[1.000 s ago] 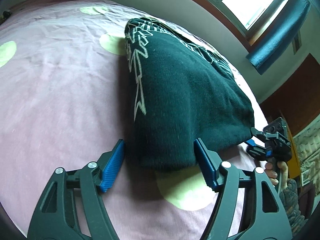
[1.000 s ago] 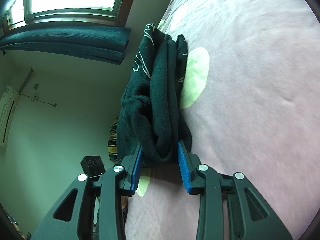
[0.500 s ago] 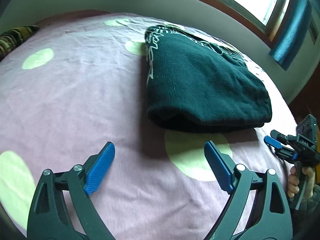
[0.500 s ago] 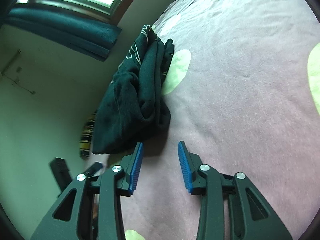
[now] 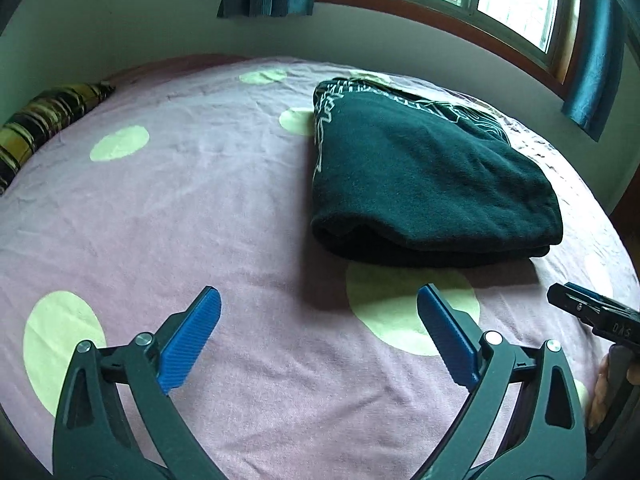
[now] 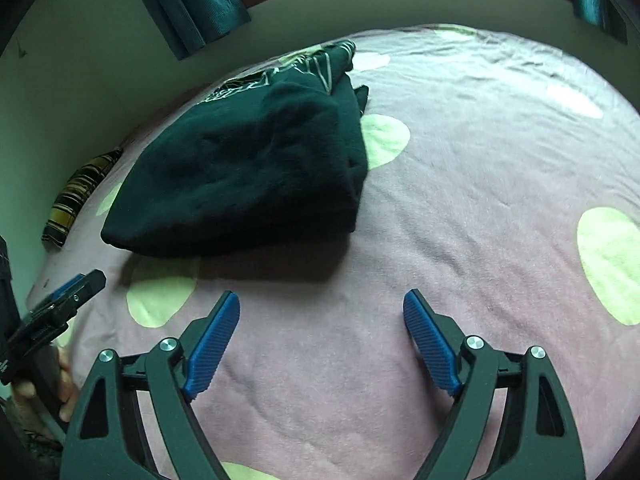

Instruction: Fold small clothes

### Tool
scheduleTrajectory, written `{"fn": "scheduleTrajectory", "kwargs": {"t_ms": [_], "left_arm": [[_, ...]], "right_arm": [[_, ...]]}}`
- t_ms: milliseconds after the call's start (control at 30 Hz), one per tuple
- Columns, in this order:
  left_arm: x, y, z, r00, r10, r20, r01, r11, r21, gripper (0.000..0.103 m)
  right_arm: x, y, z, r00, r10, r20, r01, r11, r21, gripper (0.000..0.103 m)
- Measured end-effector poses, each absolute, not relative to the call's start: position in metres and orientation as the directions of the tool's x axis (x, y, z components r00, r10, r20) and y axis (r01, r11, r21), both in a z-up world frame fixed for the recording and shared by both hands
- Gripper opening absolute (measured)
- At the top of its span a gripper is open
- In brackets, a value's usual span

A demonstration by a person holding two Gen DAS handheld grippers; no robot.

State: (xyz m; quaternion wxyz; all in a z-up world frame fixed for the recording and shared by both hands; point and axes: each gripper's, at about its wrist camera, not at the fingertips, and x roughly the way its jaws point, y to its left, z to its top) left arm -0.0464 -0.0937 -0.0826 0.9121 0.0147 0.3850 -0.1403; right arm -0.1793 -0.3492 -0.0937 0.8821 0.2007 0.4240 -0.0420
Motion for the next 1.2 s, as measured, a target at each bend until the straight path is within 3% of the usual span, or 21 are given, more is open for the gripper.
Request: {"fn": "scheduleTrajectory", "kwargs": {"t_ms": [400,1200], "left_arm": [[-0.054,-0.103,-0.078,0.699,-0.208,-0.685,0.274,0.962,-0.012,0.099],[-0.055,-0.098,-0.069,0.719,-0.199,-0.666,0.253,0.967,-0.016,0.099]], "right_arm": [[-0.184,-0.34,-0.086,0.67,-0.005,-0.742,0.286,0.924,0.253,0.083],[-0.185,-0.338,-0.085,0.667,-0.02,-0.745,0.289,0.928,0.234,0.084]]}}
